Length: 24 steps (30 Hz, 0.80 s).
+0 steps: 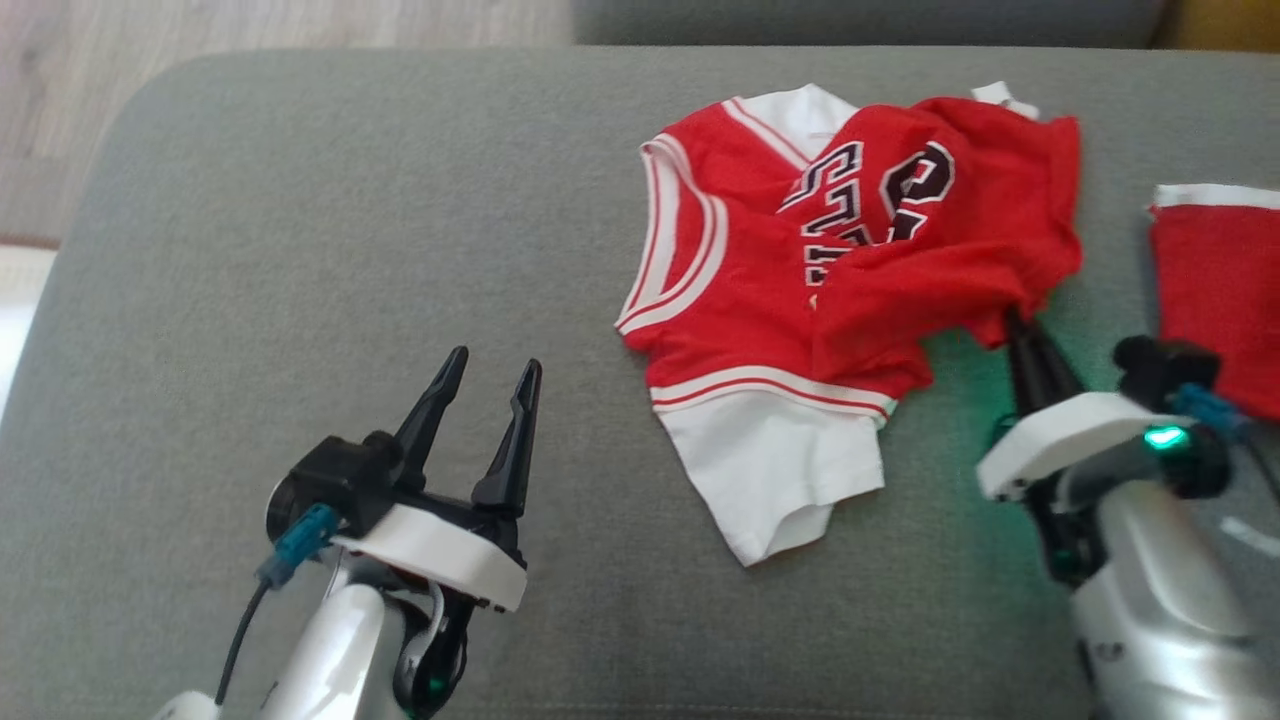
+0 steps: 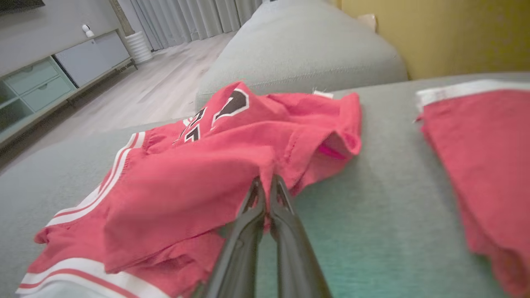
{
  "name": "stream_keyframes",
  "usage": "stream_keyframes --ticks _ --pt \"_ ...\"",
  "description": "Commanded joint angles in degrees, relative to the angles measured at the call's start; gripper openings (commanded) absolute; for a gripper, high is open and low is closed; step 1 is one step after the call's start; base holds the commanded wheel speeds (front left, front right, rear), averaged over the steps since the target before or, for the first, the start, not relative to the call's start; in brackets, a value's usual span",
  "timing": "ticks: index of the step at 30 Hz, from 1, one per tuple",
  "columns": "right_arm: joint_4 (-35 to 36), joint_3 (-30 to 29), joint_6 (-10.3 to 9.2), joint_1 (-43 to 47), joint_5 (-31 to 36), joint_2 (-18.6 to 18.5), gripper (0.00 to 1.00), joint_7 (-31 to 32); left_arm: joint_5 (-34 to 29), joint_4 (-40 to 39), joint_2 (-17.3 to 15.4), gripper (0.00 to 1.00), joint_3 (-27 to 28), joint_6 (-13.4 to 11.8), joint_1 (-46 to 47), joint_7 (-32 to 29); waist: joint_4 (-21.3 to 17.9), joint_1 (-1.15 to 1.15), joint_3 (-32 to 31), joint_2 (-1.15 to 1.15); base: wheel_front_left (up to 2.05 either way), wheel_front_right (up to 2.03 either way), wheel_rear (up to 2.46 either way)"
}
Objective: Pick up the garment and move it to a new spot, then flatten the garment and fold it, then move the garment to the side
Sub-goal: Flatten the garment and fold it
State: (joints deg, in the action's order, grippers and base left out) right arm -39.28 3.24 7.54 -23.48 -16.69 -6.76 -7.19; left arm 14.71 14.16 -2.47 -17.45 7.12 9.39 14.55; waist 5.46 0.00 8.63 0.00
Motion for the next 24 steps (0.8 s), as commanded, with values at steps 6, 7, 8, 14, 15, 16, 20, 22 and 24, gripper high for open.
stream_keyframes --ticks 6,7,8,14,15,16,20,22,24 --pt "8.77 -3.12 -0.05 4.27 5.55 -6.12 0.00 5.09 0.54 -2.44 -0.41 1.00 1.85 0.21 0.65 0.45 -2.96 0.00 -1.68 0.00 0.00 0.00 0.00" --pt "9.77 -4.20 -0.05 4.95 6.47 -7.01 0.00 6.10 0.63 -2.52 -0.41 1.00 1.66 0.17 0.68 0.45 -3.14 0.00 -1.72 0.00 0.00 0.00 0.00" --pt "10.57 -5.48 -0.05 5.65 7.47 -7.79 0.00 7.27 0.73 -2.57 -0.41 1.00 1.45 0.14 0.74 0.45 -3.24 0.00 -1.72 0.00 0.00 0.00 0.00" --pt "15.00 -9.77 -0.05 7.87 10.41 -7.40 1.00 10.99 0.91 -2.59 -0.41 1.00 1.18 0.02 0.94 0.45 -3.53 0.00 -1.70 0.00 0.00 0.00 0.00" --pt "16.17 -10.04 -0.05 8.12 10.47 -6.67 1.00 11.03 0.89 -2.57 -0.41 1.00 1.24 0.02 0.94 0.45 -3.60 0.00 -1.71 0.00 0.00 0.00 0.00" --pt "17.27 -10.09 -0.05 8.44 10.60 -5.94 1.00 11.12 0.83 -2.54 -0.41 1.00 1.33 0.03 0.93 0.45 -3.69 0.00 -1.72 0.00 0.00 0.00 0.00" --pt "22.05 -9.75 -0.05 9.81 10.65 -2.97 1.00 9.18 0.35 -2.40 -0.41 1.00 1.85 0.05 0.91 0.45 -4.14 0.00 -1.86 0.00 0.00 0.00 0.00" --pt "24.65 -9.64 -0.05 10.73 10.68 -1.33 1.00 7.14 0.07 -2.46 -0.41 1.00 2.19 0.06 1.06 0.45 -4.40 0.00 -1.94 0.00 0.00 0.00 0.00" --pt "27.05 -9.20 -0.05 11.88 10.26 0.22 1.00 5.07 -0.14 -2.61 -0.41 1.00 2.63 0.05 1.22 0.45 -4.73 0.00 -1.97 0.00 0.00 0.00 0.00"
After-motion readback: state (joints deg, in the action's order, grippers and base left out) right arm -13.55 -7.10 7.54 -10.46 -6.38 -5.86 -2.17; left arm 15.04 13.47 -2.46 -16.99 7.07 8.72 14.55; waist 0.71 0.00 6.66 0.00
